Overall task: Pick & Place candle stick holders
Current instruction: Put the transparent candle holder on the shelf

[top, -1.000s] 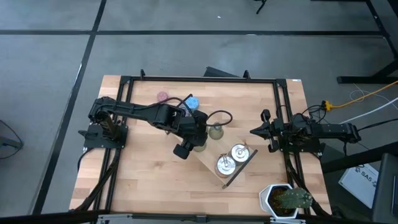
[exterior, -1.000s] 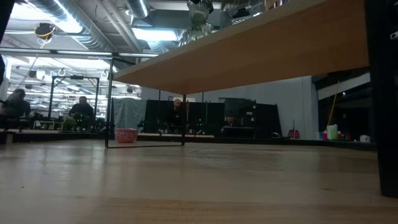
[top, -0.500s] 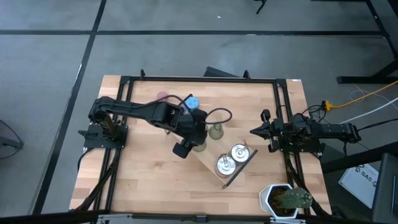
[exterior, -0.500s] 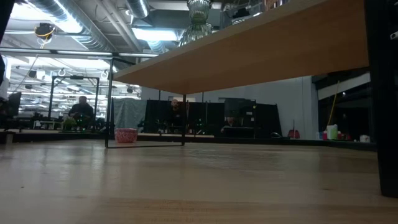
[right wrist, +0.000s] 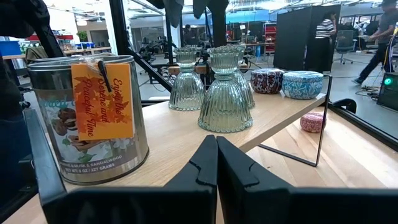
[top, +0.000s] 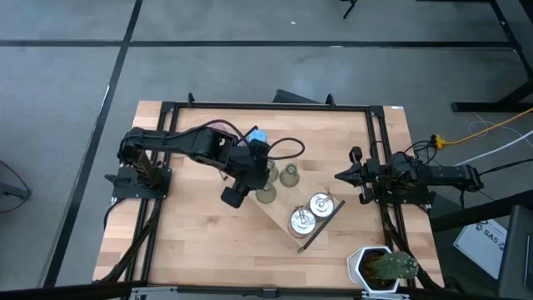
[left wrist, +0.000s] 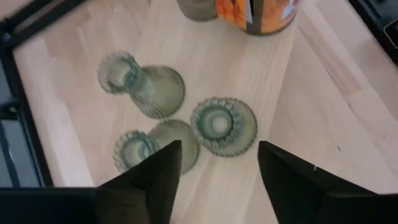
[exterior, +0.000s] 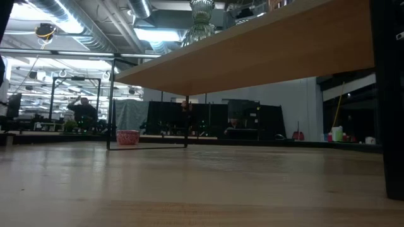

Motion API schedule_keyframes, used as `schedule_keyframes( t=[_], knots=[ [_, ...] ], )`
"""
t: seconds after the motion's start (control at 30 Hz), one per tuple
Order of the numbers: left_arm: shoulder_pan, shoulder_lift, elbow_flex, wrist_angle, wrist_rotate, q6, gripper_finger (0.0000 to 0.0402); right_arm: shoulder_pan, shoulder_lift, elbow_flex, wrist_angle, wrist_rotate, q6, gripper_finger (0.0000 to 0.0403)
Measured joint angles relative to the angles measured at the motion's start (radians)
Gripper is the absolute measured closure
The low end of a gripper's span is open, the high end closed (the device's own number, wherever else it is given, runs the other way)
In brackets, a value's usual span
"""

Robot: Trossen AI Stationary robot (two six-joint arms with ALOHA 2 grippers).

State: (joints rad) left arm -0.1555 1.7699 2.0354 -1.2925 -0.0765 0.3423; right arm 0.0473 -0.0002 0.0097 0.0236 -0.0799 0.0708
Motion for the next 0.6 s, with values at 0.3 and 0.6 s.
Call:
schedule_keyframes(
  t=[0.3,0.6],
  knots=[
    [0.000,0.000,-0.002,-0.021,0.096,-0.065,0.0272,0.000,0.000,0.000,0.000,0.000,0.000,0.0402],
    [0.000,-0.026,-0.096,0.007,0.098,-0.128,0.0347,0.000,0.000,0.000,0.000,0.000,0.000,0.0402]
  ],
)
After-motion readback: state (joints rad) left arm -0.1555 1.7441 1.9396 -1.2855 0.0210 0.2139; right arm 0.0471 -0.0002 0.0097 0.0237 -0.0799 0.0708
